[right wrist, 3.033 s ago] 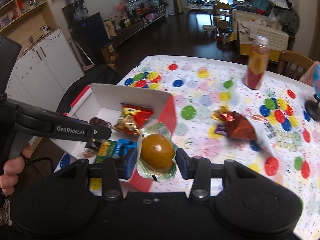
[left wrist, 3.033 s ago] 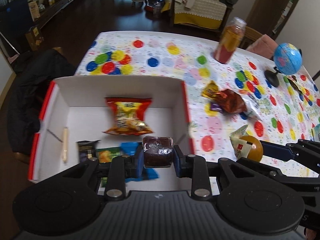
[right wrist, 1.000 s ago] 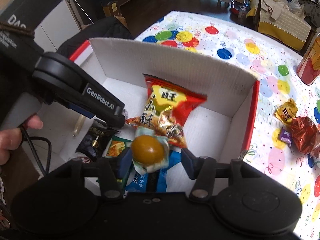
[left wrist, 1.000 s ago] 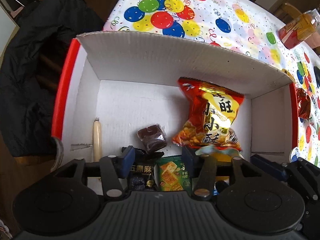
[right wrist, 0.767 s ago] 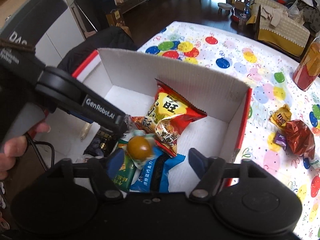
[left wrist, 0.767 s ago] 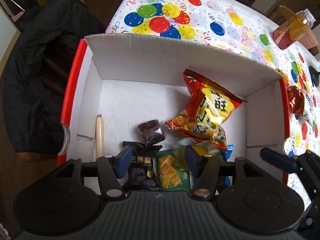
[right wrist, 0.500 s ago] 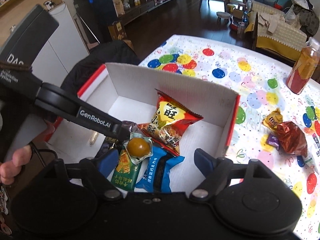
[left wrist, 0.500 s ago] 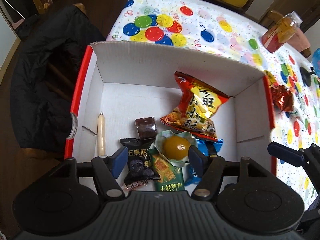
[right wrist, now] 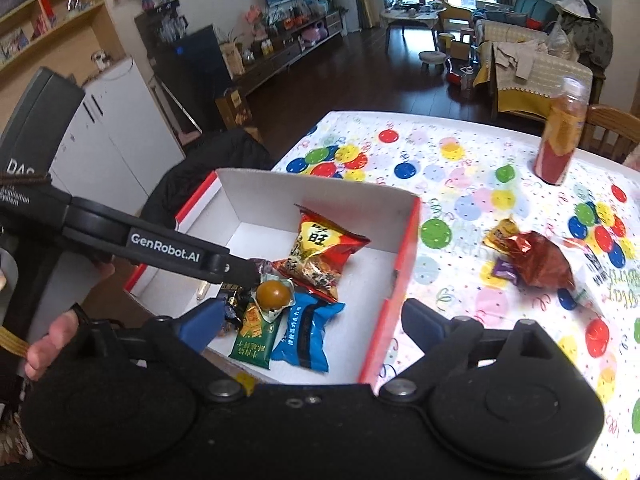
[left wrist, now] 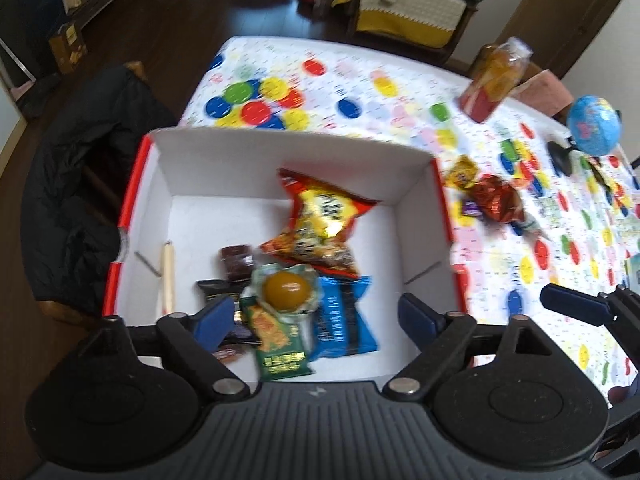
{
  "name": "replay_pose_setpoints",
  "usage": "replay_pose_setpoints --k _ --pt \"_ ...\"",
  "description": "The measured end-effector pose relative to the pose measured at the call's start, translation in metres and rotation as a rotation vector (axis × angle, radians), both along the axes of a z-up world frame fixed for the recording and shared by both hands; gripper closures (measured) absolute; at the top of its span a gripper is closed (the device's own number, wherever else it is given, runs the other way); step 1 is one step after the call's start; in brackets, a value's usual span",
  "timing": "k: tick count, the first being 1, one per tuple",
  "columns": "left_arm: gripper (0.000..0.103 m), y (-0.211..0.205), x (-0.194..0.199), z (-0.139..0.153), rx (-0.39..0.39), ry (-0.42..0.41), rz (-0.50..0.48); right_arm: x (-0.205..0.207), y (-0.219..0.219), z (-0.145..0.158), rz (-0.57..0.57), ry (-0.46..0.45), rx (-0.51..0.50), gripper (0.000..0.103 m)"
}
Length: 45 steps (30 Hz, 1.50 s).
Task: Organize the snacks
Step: 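Move both tools back toward the white noodle-snack bag and copper wrapper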
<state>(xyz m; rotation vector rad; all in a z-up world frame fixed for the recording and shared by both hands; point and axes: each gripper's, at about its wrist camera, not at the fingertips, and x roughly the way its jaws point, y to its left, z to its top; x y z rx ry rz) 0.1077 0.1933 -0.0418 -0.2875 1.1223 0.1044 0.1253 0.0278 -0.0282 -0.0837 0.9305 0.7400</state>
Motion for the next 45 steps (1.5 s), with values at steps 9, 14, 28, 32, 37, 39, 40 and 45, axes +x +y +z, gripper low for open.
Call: replay_pose_setpoints --k 9,14,28,32,37,39,40,45 --pt "0.003 -0.058 0.003 0.018 0.020 -0.090 -0.029 -0.001 -0.061 0.007 -0.057 -0.039 0.022 0.000" --pt "0.003 -0.094 0.012 0.025 0.042 -0.136 -0.031 0.010 -0.104 0.006 -0.100 -0.067 0.058 0.000" --pt "0.003 -0.189 0.071 0.021 0.095 -0.152 -0.040 0.069 -0.194 0.000 -0.137 -0.155 -0.030 0.002" --pt "0.003 -0.211 0.093 0.013 0.121 -0.144 -0.042 0.095 -0.214 -0.010 -0.135 -0.134 -0.063 0.002" --pt "0.003 -0.229 0.121 -0.001 0.156 -0.121 -0.033 0.124 -0.227 -0.026 -0.111 -0.114 -0.089 0.004" --pt "0.003 -0.234 0.133 -0.007 0.167 -0.110 -0.029 0.135 -0.229 -0.033 -0.099 -0.108 -0.097 0.006" --pt "0.003 -0.236 0.138 -0.011 0.171 -0.104 -0.026 0.139 -0.229 -0.037 -0.091 -0.103 -0.099 0.007" --pt "0.004 -0.239 0.166 -0.029 0.178 -0.057 -0.008 0.164 -0.228 -0.057 -0.067 -0.067 -0.117 0.009"
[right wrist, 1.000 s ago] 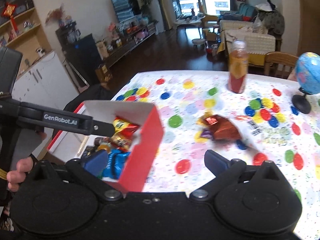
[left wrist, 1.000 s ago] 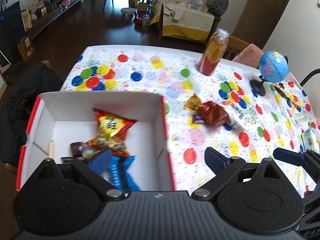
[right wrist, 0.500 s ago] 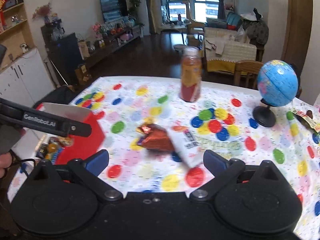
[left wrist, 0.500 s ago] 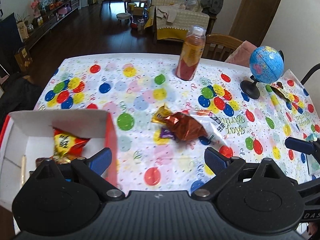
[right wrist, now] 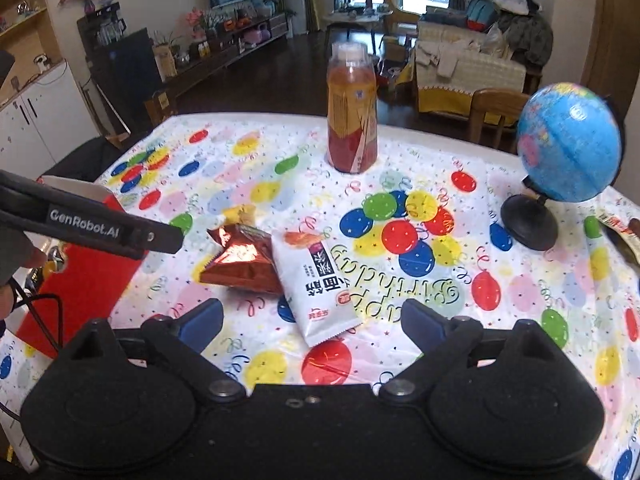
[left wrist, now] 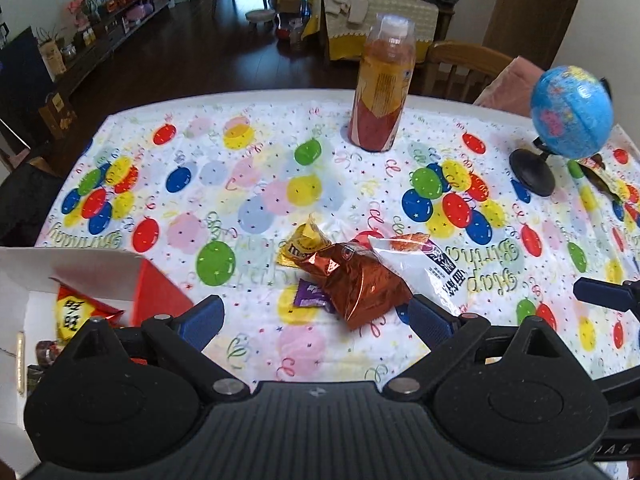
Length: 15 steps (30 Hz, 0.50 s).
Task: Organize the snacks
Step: 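Move both tools back toward the white noodle-snack bag and copper wrapper, then grasp the white noodle-snack bag with the right tool while the left grasps the copper wrapper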
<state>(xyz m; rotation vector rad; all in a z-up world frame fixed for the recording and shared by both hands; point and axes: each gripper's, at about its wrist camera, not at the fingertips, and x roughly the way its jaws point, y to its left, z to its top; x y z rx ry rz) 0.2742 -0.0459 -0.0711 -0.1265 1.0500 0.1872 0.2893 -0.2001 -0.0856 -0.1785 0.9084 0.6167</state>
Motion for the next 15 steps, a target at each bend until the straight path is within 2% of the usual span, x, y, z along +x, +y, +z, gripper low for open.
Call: replay_pose_setpoints --k 5,15 --pt "0.004 0.001 0.026 -0.019 0.000 0.041 0.026 0.020 0.009 -0.020 0.030 0.028 -0.034 0.009" --pt "0.005 0.011 0.064 -0.054 -0.081 0.119 0.074 0.054 0.037 -0.063 0.100 0.068 -0.129 0.012"
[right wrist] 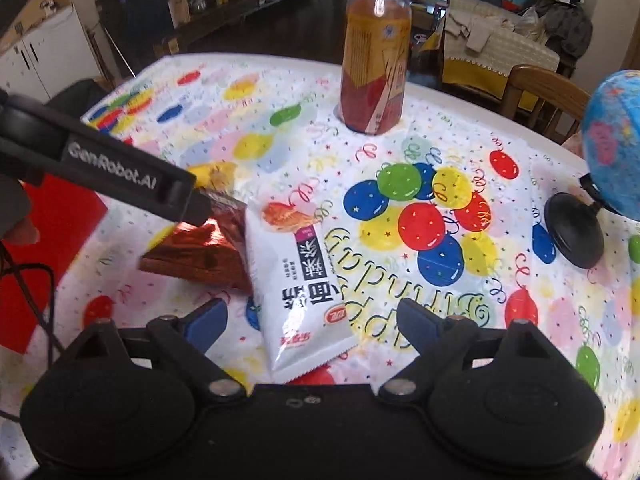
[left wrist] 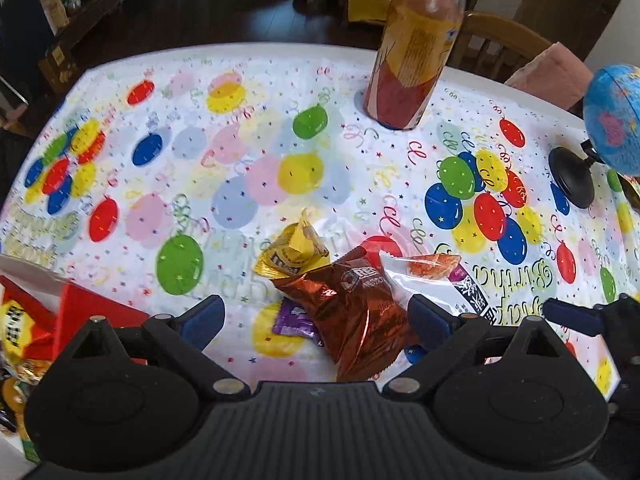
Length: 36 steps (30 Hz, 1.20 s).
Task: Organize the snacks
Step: 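Grasp the white noodle-snack bag with the right tool while the left grasps the copper wrapper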
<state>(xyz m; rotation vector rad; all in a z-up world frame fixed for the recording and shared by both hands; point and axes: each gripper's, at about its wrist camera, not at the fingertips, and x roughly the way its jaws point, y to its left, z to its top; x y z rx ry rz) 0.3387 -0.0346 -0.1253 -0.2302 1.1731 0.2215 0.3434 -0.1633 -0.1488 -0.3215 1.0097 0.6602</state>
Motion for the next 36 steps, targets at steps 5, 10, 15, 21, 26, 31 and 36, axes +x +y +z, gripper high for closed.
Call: replay_pose_setpoints --k 5,10,15,21,26,31,36 --pt "0.007 0.002 0.010 -0.015 -0.041 0.043 0.025 0.009 0.009 -0.017 0.025 0.021 -0.032 0.017" --pt "0.011 0.003 0.015 -0.024 -0.077 0.064 0.036 0.011 0.015 -0.027 0.043 0.032 -0.047 0.025" --pt "0.033 -0.002 0.018 -0.026 -0.122 0.069 -0.002 0.010 0.020 -0.033 0.056 0.032 -0.058 0.038" --pt "0.052 -0.002 0.015 -0.024 -0.162 0.060 -0.015 0.006 0.019 -0.030 0.039 0.050 -0.034 0.051" --pt "0.073 0.000 0.009 -0.021 -0.170 0.049 -0.027 0.002 0.015 -0.023 0.003 0.059 -0.010 0.057" --pt "0.076 -0.002 -0.002 -0.017 -0.143 0.037 -0.046 -0.008 0.007 -0.013 -0.046 0.053 0.010 0.059" --pt "0.076 0.002 -0.017 -0.011 -0.150 0.036 -0.045 -0.022 -0.002 -0.002 -0.085 0.071 0.050 0.059"
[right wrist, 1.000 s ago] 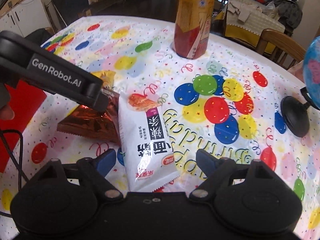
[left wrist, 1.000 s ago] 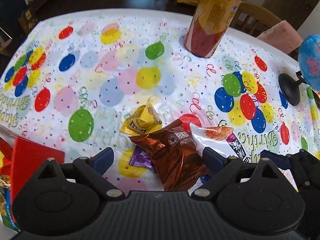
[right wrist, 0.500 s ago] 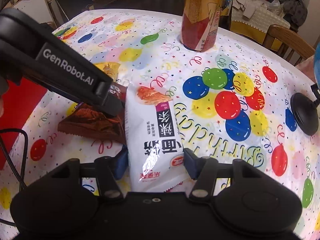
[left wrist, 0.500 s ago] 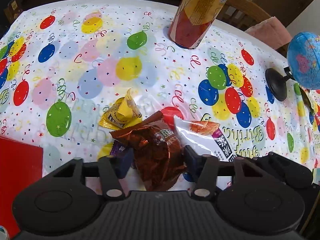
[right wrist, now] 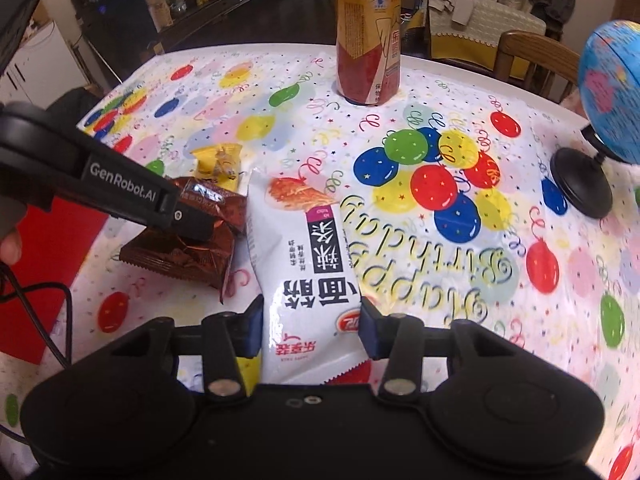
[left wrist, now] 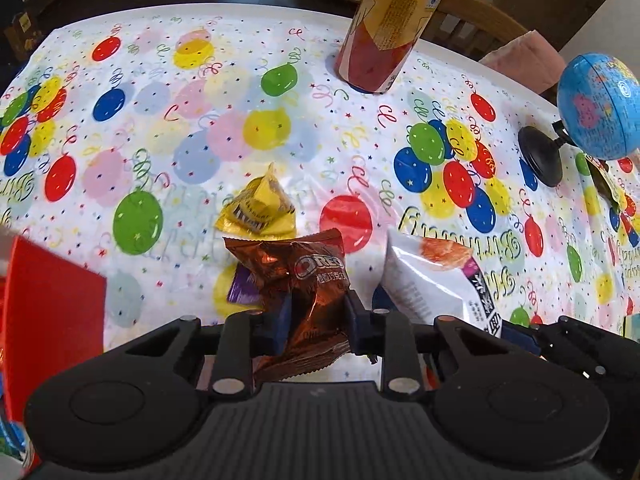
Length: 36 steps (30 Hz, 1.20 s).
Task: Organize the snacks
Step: 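Grasp the white noodle-snack bag with the right tool while the left grasps the copper wrapper, then carry the noodle bag and copper Oreo wrapper with both tools over the box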
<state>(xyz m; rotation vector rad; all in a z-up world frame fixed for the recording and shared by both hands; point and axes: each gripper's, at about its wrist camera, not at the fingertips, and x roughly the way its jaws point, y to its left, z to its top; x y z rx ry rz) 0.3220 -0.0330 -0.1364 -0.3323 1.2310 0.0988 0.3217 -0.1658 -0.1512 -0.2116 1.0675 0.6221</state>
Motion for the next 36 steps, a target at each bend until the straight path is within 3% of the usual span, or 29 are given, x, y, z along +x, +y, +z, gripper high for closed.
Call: replay_pose_setpoints --k 10,17,19,22,24,36 --pt "0.088 -0.001 -0.045 0.028 0.033 -0.029 -0.056 -0.044 -0.011 0.031 -0.040 0.002 0.062 0.059" --pt "0.087 0.013 -0.055 0.023 0.012 0.015 -0.027 -0.071 -0.022 0.040 -0.079 0.003 0.078 0.059" --pt "0.081 0.014 -0.056 0.021 0.011 0.021 -0.019 -0.079 -0.029 0.042 -0.101 0.005 0.103 0.059" --pt "0.059 0.014 -0.057 0.019 -0.009 0.024 -0.003 -0.089 -0.040 0.043 -0.128 0.014 0.130 0.059" --pt "0.035 0.013 -0.057 0.018 -0.010 0.021 0.013 -0.096 -0.045 0.045 -0.136 0.014 0.142 0.059" --pt "0.034 -0.002 -0.025 -0.023 0.014 0.095 0.072 -0.107 -0.073 0.036 -0.182 0.046 0.162 0.059"
